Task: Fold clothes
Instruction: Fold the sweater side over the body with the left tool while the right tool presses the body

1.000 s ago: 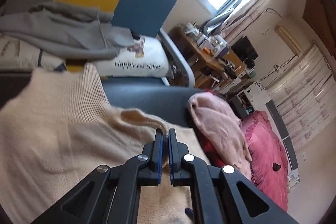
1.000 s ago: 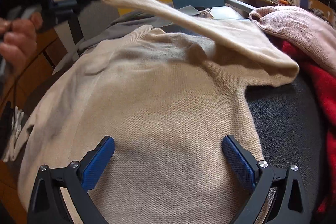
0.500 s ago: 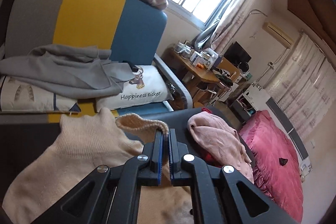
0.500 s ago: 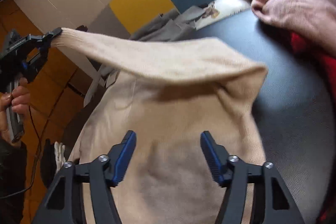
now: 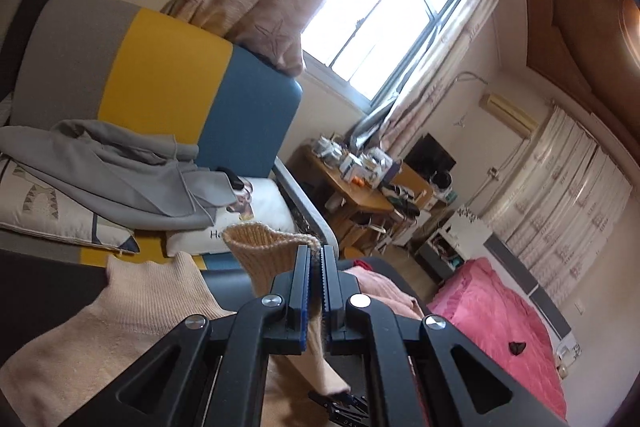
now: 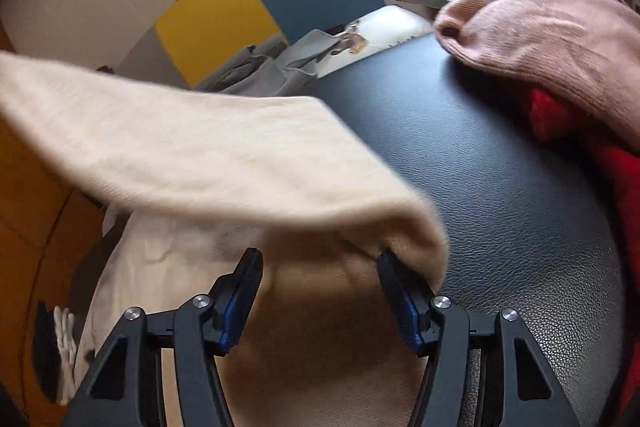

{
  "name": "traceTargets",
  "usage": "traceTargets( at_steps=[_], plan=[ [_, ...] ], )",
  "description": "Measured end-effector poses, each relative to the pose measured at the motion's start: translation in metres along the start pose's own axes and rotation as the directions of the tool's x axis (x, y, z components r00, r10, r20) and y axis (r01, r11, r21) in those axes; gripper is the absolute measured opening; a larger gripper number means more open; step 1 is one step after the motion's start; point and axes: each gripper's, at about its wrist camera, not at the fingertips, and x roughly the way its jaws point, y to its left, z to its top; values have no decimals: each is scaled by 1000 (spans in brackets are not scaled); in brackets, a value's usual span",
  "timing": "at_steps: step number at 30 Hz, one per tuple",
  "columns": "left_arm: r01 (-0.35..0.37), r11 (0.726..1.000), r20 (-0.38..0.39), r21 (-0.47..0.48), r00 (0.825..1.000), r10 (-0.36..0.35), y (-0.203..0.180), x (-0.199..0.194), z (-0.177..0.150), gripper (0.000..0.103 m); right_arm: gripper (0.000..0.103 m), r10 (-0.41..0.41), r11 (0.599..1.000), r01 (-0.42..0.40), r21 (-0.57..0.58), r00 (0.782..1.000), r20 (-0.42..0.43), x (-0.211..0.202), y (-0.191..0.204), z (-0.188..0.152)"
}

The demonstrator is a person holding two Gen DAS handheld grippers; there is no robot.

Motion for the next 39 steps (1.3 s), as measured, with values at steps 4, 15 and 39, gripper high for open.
traceTargets(
  at_steps=[4,15,39],
  plan=[
    [-25,1000,17,-5,1000,25,18,-14,-3,3,63,-11,1000,11,-10,1000,-1,3,0,-2],
    [-282,938,-197,-202,950,243,171,-26,-116,3,79,-61,993,61,-98,998,2,12,19,-11],
    [-312,917,-451,-250,875,175,227,63,-162,20,96,-139,966,130,-224,990,-27,26,36,-18]
  ],
)
